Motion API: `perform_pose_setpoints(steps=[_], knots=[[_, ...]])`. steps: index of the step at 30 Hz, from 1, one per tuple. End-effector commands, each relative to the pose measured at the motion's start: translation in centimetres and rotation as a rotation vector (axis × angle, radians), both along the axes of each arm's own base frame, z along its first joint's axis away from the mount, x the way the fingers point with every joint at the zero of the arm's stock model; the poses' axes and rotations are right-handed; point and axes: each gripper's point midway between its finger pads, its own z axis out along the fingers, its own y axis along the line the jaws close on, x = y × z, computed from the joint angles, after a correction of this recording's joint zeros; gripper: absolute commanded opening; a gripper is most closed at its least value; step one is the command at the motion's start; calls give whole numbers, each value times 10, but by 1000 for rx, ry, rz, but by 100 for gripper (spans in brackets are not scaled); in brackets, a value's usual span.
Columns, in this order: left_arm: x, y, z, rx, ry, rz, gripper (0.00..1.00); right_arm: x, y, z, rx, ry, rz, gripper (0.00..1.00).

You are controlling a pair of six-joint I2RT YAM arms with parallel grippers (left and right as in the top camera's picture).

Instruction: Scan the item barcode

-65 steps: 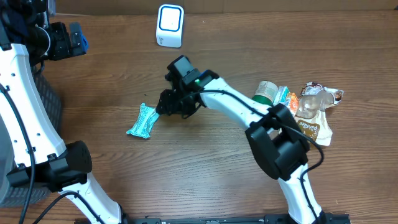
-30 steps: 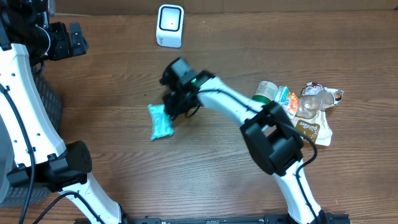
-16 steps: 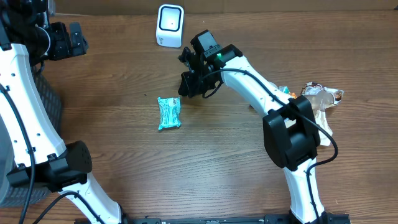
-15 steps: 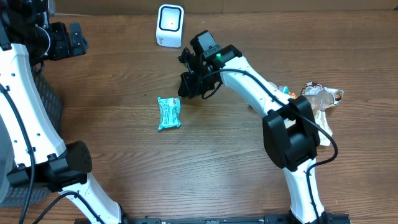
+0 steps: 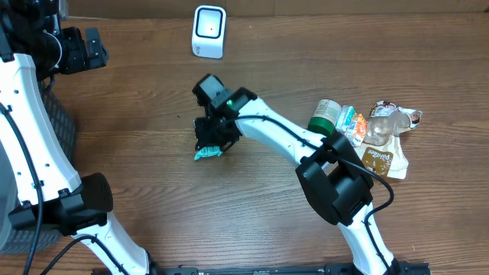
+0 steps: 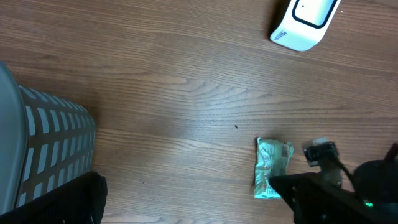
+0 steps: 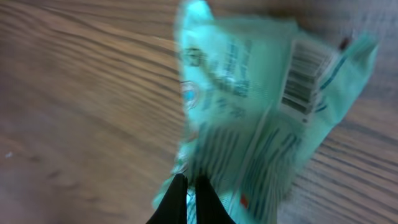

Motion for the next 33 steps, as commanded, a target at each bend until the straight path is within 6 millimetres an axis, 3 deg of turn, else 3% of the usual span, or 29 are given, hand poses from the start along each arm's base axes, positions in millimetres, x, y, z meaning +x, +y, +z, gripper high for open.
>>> perform_pose_setpoints(steps=[1,7,13,16,21,24,28,33], knots=[[-2,-2,9,13,-28,-14,100,6,-28,-19,-94,-23,-137,4],[-2,-2,9,13,-28,-14,100,3,-39,-33,-116,-10,-141,16],[-2,-2,9,13,-28,-14,100,-9,-20,-26,-23,-53,141,54],[-2,-2,9,13,-28,-14,100,-7,-21,-22,-27,-88,229,63],[-2,-2,9,13,-28,-14,100,10,-25,28,1,-112,212,62],[-2,-2,9,13,-28,-14,100,16,-23,60,29,-101,112,54],[-2,-2,9,13,-28,-14,100,7,-13,49,28,-48,55,45],[-2,-2,9,13,-28,-14,100,-32,4,6,-4,63,114,43]])
